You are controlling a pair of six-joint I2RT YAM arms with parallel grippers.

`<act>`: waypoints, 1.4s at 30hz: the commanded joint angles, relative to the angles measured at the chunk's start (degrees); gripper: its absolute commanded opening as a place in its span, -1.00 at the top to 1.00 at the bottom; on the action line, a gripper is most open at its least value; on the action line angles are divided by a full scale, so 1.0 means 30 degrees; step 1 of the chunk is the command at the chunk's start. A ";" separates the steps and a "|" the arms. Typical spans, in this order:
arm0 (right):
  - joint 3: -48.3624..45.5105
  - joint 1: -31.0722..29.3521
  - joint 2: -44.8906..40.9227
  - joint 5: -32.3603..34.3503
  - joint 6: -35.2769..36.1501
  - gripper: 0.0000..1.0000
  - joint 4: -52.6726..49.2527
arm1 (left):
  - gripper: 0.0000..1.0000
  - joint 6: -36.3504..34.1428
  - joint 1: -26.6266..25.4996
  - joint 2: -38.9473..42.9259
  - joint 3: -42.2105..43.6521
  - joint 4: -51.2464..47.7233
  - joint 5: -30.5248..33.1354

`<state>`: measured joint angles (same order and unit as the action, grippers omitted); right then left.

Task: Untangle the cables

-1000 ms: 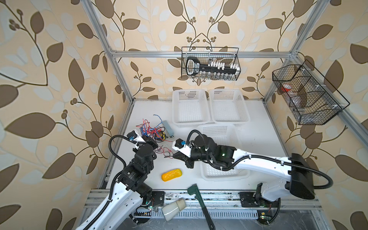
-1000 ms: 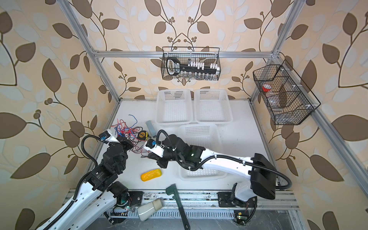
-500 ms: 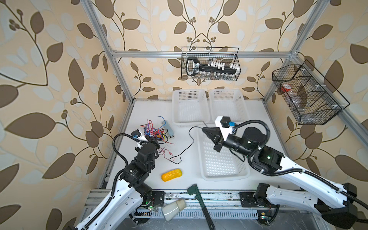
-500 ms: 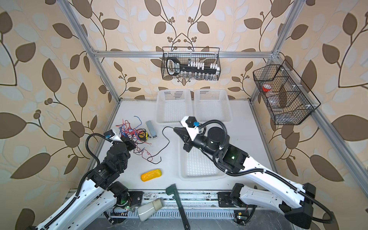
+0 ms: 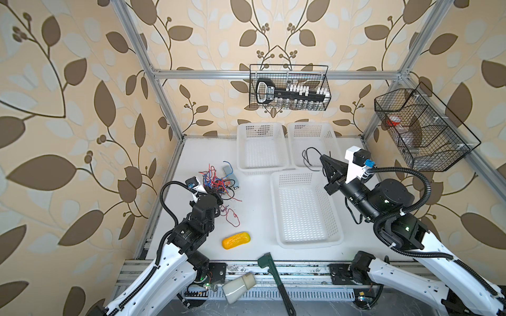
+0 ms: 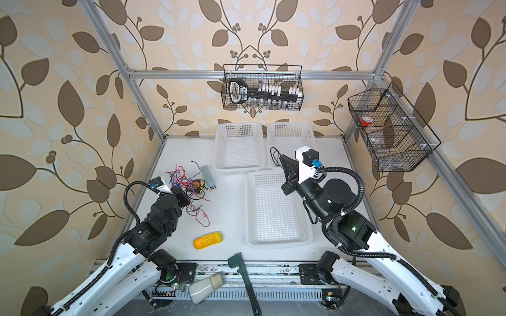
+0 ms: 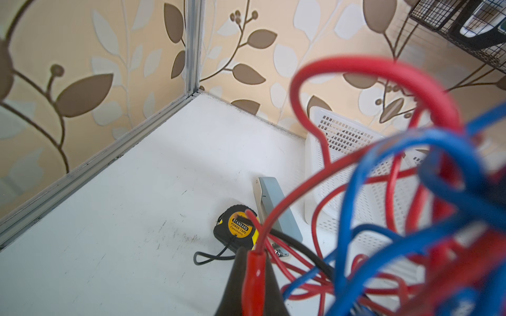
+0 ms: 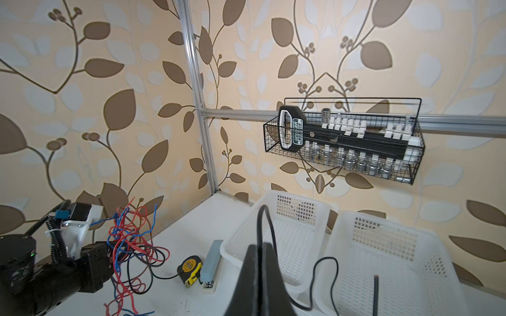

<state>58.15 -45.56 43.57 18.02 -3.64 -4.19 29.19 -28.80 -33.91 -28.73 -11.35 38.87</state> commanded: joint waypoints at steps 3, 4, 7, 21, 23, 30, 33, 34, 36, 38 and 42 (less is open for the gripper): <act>-0.0641 0.0157 -0.0264 0.0892 -0.0103 1.00 -0.1052 | 1.00 0.0385 0.0052 -0.0180 -0.0589 0.1138 -0.0612; -0.0861 0.0158 -0.0227 0.0500 -0.0191 1.00 -0.1180 | 1.00 0.0301 0.0069 -0.0232 -0.0563 0.1296 -0.0828; -0.1646 0.0158 -0.0199 0.0106 -0.0570 1.00 -0.1284 | 1.00 -0.0311 0.0067 -0.0313 -0.0360 0.2179 -0.1985; -0.6993 0.0172 0.1555 0.1208 -0.3733 1.00 -0.0343 | 1.00 -0.2179 0.0052 -0.0313 0.0690 0.6263 -0.8270; -0.7658 0.0346 0.2337 0.1485 -0.4539 1.00 -0.0265 | 1.00 -0.2264 0.0064 -0.0218 0.0885 0.6870 -0.9084; -0.8029 0.0831 0.5147 0.1113 -0.5973 0.66 -0.0472 | 1.00 -0.2344 0.0063 -0.0151 0.1161 0.7710 -1.0376; -0.7604 0.0747 0.5030 0.0810 -0.5427 0.29 -0.0116 | 1.00 -0.2246 0.0054 -0.0253 0.1176 0.7766 -1.0725; -0.7415 0.0619 0.4891 0.0685 -0.5176 0.24 0.0034 | 1.00 -0.2187 0.0048 -0.0311 0.1191 0.7798 -1.0819; -0.7195 0.0147 0.4449 0.0279 -0.4354 0.11 0.0812 | 1.00 -0.2091 0.0048 -0.0407 0.1225 0.7901 -1.1081; -0.6835 -0.0254 0.4278 -0.0702 -0.3583 0.04 0.1507 | 1.00 -0.2007 0.0063 -0.0543 0.1196 0.7945 -1.1358; -0.5216 -0.0857 0.5056 -0.3119 -0.2432 0.01 0.1779 | 1.00 -0.1860 0.0061 -0.0745 0.1182 0.7916 -1.1914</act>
<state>38.61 -47.16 57.93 14.76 -14.79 -2.31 23.11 -28.80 -36.25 -25.08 8.34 5.65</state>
